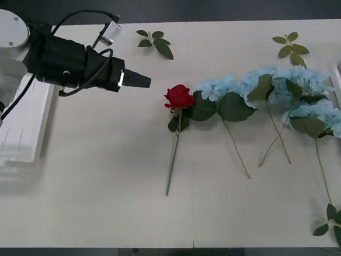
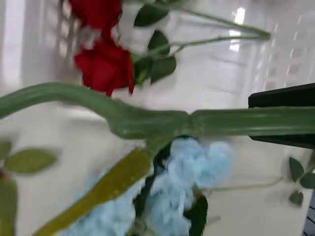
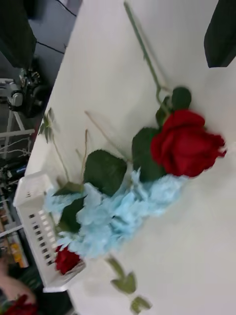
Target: Put the red flowers into the right box and the blue flowers into the left box
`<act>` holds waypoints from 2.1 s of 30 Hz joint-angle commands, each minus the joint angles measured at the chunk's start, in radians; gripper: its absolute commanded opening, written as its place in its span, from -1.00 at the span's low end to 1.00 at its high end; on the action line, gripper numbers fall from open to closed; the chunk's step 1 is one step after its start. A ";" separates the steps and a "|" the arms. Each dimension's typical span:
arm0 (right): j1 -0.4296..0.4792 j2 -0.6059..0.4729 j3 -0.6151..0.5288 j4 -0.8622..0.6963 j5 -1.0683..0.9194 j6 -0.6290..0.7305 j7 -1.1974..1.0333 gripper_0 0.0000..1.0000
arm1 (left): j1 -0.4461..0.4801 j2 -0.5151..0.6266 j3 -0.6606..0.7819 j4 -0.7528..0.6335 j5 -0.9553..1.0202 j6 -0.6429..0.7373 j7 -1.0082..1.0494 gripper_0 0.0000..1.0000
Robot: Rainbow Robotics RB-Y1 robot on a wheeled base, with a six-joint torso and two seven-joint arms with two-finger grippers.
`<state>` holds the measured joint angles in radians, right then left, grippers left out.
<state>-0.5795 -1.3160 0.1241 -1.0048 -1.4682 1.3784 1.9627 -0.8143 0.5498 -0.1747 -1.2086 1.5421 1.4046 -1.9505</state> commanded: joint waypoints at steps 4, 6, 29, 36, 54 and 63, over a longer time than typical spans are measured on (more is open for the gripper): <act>-0.016 0.084 0.002 0.241 0.180 -0.211 0.174 -1.00 | -0.042 0.010 0.073 -0.074 -0.168 0.154 0.143 1.00; -0.016 0.115 0.002 0.304 0.243 -0.303 0.217 -1.00 | -0.042 0.007 0.063 -0.074 -0.206 0.159 0.159 1.00; -0.016 0.162 0.169 0.325 0.315 -0.464 0.381 1.00 | -0.048 -0.080 -0.083 -0.114 -0.439 0.059 0.529 1.00; -0.016 0.162 0.169 0.302 0.302 -0.464 0.364 1.00 | -0.046 -0.156 -0.160 -0.114 -0.557 -0.036 0.628 1.00; -0.043 -0.026 0.169 0.005 -0.218 0.146 0.242 1.00 | -0.060 -0.200 -0.417 -0.112 -0.741 -0.208 0.812 1.00; -0.028 -0.042 0.170 -0.077 -0.581 0.309 0.199 1.00 | -0.078 -0.251 -0.483 -0.094 -0.841 -0.230 0.921 1.00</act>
<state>-0.6021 -1.3319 0.2986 -1.0317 -1.9632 1.6678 2.1713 -0.8587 0.3317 -0.6890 -1.2954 0.7160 1.1831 -1.0524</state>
